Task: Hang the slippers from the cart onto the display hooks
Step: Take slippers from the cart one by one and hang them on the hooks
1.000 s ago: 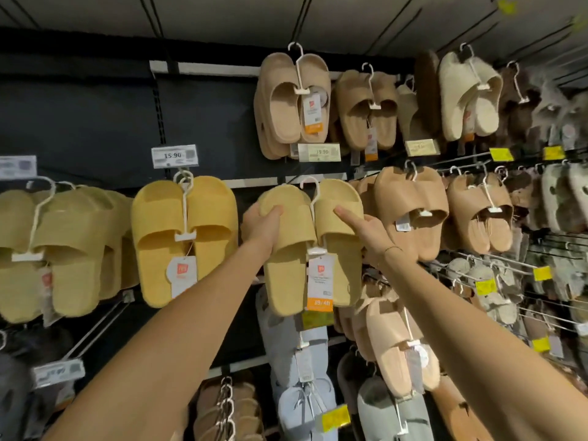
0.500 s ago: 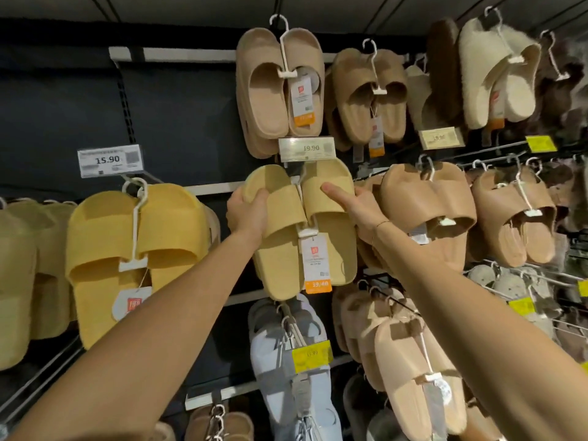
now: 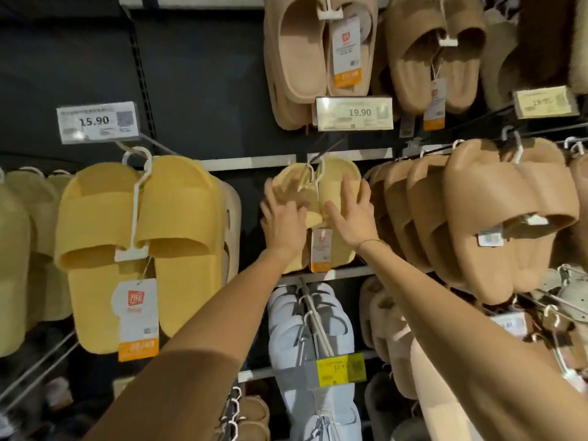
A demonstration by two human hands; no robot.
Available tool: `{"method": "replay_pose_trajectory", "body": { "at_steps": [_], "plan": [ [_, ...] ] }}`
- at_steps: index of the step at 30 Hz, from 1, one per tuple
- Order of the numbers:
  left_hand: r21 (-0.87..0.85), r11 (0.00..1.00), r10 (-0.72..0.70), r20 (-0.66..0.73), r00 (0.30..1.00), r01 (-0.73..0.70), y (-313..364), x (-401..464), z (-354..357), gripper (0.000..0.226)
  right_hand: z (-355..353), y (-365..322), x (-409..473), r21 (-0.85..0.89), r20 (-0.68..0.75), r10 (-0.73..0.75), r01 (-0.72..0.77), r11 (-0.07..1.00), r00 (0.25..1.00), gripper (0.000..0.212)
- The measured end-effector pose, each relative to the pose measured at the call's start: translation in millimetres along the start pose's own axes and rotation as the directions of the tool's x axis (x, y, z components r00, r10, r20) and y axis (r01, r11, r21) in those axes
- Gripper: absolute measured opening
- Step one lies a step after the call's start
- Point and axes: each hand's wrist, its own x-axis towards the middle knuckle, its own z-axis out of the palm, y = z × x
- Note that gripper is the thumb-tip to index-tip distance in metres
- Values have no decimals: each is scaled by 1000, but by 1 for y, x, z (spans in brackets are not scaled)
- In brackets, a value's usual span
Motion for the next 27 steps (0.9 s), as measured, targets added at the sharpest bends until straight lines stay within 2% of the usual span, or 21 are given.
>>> {"method": "replay_pose_trajectory", "body": {
  "at_steps": [2,5,9,12,14,19,22,24,26,27],
  "plan": [
    [123,992,14,50,999,-21,-5,-9,8,29,13,5,-5,-239,86,-91,109,965,992,67],
    [277,961,-54,173,984,4,-11,-10,4,35,12,6,-7,-294,207,-58,119,948,977,68],
    [553,832,-214,396,893,-46,-25,-6,-10,79,-10,3,-6,-347,360,7,127,929,933,78],
    [556,826,-237,487,840,-90,-27,-17,-17,95,-23,0,-15,-386,430,55,128,913,901,85],
    [526,842,-198,514,835,-125,-23,-28,-23,96,-27,-1,-25,-391,454,80,118,913,887,85],
    [402,909,-137,529,838,-106,-11,-58,-43,73,-53,-12,-56,-359,454,83,97,928,887,75],
    [379,911,-102,588,802,-163,1,-81,-62,54,-76,-28,-85,-440,428,153,58,896,891,66],
    [321,908,-42,708,705,-269,9,-94,-73,44,-91,-38,-110,-550,456,259,41,834,852,52],
    [204,919,-9,865,502,-336,15,-113,-83,37,-116,-47,-145,-612,555,437,-9,791,708,33],
    [148,933,-7,919,393,-329,19,-125,-88,33,-129,-48,-162,-619,571,520,-83,781,636,27]
  ]
}}
